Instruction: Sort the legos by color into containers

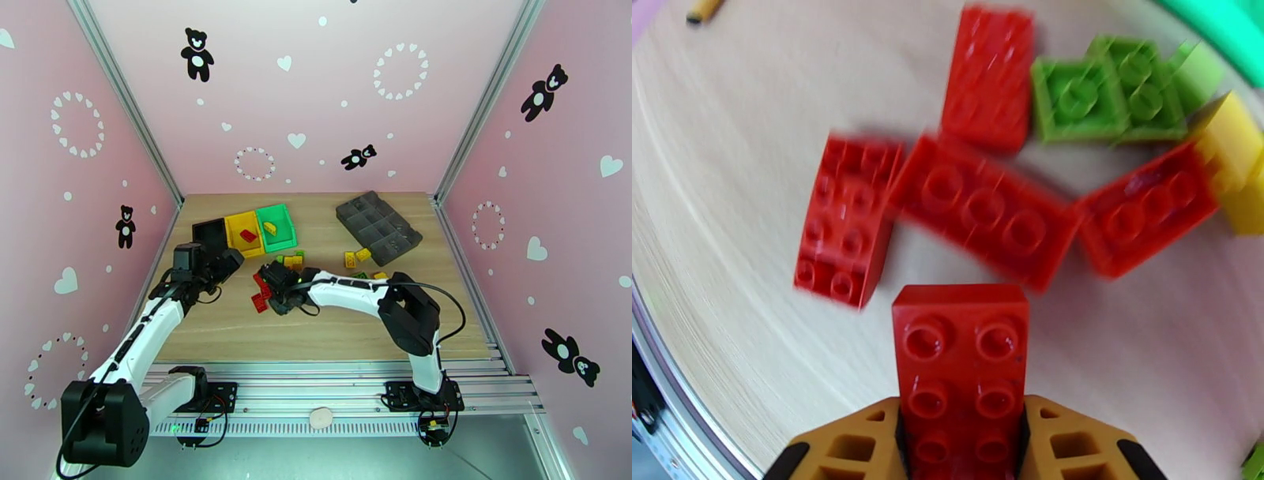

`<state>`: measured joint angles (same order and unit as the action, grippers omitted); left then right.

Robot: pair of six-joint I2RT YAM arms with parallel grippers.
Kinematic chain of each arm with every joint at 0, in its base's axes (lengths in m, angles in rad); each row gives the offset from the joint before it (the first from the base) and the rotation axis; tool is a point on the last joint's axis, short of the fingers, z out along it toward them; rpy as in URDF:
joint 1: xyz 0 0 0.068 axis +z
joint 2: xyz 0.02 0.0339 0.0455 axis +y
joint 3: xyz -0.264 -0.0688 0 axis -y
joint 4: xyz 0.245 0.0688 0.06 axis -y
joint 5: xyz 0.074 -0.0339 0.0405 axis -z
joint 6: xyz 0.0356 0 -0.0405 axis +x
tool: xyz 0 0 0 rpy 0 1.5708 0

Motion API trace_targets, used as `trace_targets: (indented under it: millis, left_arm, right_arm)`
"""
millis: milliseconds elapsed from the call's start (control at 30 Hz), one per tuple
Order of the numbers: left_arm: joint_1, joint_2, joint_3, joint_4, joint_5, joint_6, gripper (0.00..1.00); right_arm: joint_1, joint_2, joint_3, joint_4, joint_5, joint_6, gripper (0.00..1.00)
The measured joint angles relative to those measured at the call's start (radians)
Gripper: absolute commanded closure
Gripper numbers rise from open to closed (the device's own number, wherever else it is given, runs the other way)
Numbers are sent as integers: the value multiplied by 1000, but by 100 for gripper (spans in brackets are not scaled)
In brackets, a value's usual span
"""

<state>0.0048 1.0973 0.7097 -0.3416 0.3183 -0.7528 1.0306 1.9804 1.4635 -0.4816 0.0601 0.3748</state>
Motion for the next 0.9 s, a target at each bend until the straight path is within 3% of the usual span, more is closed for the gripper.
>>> trace_targets:
  millis: [300, 900]
  left_arm:
    - [106, 12, 0, 95, 99, -53, 2]
    - [177, 55, -8, 216, 177, -121, 2]
  right_arm:
    - [-98, 45, 154, 35, -96, 37, 81]
    - [-179, 273, 557, 60, -183, 142, 81]
